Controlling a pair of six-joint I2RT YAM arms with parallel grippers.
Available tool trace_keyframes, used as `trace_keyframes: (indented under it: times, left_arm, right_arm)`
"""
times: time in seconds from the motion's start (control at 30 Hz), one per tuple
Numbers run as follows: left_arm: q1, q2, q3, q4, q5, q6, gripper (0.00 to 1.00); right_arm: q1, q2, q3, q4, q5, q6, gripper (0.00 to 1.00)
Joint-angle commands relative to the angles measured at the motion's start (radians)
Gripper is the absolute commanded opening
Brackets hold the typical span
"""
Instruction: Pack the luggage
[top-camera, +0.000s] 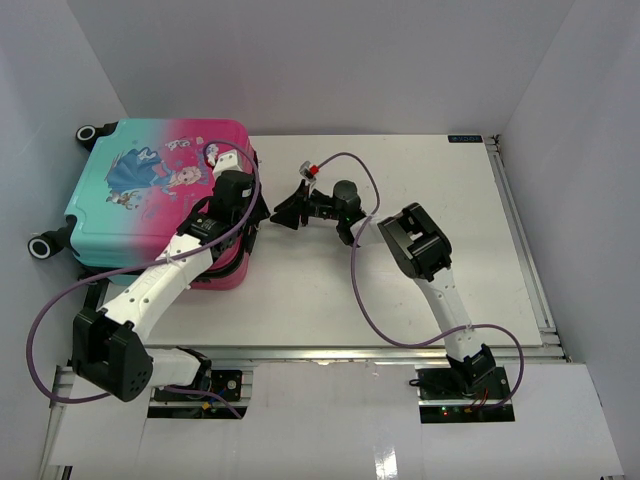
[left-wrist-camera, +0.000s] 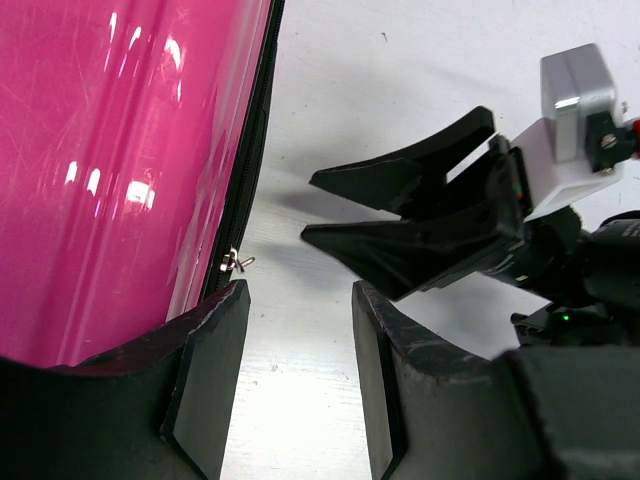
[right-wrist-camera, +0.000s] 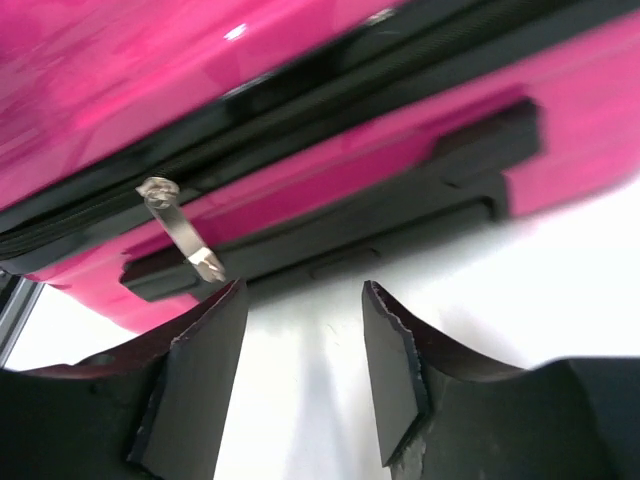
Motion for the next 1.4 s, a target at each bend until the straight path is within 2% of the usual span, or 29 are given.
trace_keyframes:
  times: [0.0,0.2,0.5,0.77,1.13,1.37]
  left_arm:
    - [0.052,-0.027,-0.021,-0.051,-0.063,0.055,0.57]
    - [0.052,-0.035,-0.023,-0.048,-0.061,0.056,0.57]
    - [0.052,-0.042,-0.029,-0.04,-0.054,0.06,0.57]
    - [0.052,-0.043,-0.028,-0.035,-0.055,0.064,0.57]
    - [0.052,-0.047,-0.028,-0.03,-0.061,0.061,0.57]
    - [0.053,-0.061,-0.027,-0.026,-0.054,0.059,0.57]
  right_arm:
    - [0.057,-0.041,0.009,0.045,-0.036,-0.105,0.6]
    - [0.097,-0.044,0.019,0.033,-0.021,-0.175,0.66]
    - [0.131,-0.029,0.047,-0.026,0.068,-0.28,0.67]
    - [0.149,-0.059,0.034,-0.046,0.085,-0.346,0.7]
    - [0.158,-0.165,-0.075,0.006,0.103,-0.38,0.71]
    - [0.159,-0.173,-0.06,-0.007,0.092,-0.376,0.71]
